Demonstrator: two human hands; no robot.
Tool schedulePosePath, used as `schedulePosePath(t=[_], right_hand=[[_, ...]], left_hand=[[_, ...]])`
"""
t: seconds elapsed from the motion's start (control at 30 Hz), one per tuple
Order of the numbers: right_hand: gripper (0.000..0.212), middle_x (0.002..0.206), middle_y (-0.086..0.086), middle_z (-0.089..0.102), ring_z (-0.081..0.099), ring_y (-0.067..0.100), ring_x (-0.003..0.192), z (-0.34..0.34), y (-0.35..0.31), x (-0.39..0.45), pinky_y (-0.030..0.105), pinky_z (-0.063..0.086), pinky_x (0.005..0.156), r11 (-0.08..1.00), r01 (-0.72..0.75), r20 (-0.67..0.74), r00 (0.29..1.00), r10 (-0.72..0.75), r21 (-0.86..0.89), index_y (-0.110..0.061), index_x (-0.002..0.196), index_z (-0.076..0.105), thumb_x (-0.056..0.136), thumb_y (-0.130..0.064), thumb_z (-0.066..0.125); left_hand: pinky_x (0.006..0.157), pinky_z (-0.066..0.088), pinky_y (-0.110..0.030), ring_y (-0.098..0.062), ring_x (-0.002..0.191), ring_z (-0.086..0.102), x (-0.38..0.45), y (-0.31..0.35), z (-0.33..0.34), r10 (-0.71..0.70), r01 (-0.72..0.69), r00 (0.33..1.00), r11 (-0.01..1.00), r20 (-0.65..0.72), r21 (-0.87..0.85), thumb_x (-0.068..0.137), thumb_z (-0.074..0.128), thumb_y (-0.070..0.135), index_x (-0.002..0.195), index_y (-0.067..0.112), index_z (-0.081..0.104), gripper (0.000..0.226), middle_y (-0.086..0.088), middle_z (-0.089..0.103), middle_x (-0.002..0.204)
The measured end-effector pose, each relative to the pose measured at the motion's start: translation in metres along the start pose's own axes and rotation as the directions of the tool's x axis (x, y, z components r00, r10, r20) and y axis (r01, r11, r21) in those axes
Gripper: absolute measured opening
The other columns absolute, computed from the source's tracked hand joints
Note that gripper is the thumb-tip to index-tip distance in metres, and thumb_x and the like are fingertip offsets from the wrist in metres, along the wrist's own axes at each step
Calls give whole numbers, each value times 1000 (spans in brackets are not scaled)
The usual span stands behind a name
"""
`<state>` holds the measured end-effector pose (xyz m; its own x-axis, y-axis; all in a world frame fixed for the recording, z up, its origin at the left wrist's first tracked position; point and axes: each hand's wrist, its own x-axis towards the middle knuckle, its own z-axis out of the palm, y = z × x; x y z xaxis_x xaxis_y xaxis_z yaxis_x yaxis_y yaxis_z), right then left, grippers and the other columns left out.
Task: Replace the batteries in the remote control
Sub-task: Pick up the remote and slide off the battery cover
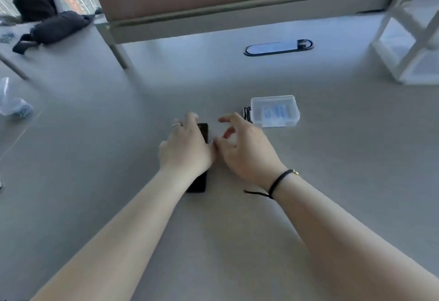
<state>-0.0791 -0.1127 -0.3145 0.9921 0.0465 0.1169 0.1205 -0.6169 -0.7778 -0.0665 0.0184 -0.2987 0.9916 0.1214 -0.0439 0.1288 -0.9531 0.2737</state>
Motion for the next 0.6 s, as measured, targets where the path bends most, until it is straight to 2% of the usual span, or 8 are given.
schedulePosePath(t=[0.1,0.2,0.33,0.43,0.5,0.53,0.6], right_hand=[[35,96,-5,66,63,21,98,11,10,-11,35,50,84,991,136,-115,984,-137,-17,-23,125,57,91,-29,61],[34,90,-4,64,62,24,99,16,13,-22,35,49,84,974,220,-123,967,-224,-45,-19,124,59,92,-29,61],[32,85,2,68,64,29,91,16,18,-44,38,51,76,982,177,-167,968,-186,-66,-18,121,58,89,-24,60],[34,74,-4,61,62,24,82,10,17,-46,37,50,72,990,141,-168,975,-142,-18,-19,122,55,91,-30,61],[37,71,-9,57,59,19,79,5,14,-45,31,45,69,993,110,-165,981,-102,37,-22,121,56,90,-40,62],[37,72,-8,58,60,18,79,5,15,-45,31,45,69,994,101,-153,984,-92,49,-23,119,57,89,-44,62],[38,75,-5,64,64,18,81,6,16,-43,33,51,73,995,92,-114,990,-86,50,-26,114,59,87,-53,60]], left_hand=[[86,40,-43,-41,117,53,-10,-2,16,45,-60,993,989,-111,-138,88,60,38,139,21,31,61,-19,47,132],[80,35,-40,-41,116,54,-28,-4,29,58,-82,981,989,-184,-124,91,54,31,138,17,32,53,-22,53,128],[88,44,-43,-42,117,54,-46,0,23,13,-29,993,990,-119,-139,89,59,42,132,9,38,58,-21,56,128],[85,41,-33,-37,122,53,-38,2,12,-55,37,998,936,-41,-350,88,64,43,137,4,40,67,-16,53,136],[94,43,-34,-34,124,53,-32,-1,10,-104,78,994,819,-13,-568,85,66,45,143,5,39,76,-14,52,141],[94,47,-37,-32,117,58,-32,-3,10,-118,96,993,704,17,-703,81,69,46,141,8,44,75,-12,57,135],[73,53,-36,-27,86,67,-30,-9,13,-80,113,993,367,90,-923,81,74,38,117,7,60,50,-9,69,99]])
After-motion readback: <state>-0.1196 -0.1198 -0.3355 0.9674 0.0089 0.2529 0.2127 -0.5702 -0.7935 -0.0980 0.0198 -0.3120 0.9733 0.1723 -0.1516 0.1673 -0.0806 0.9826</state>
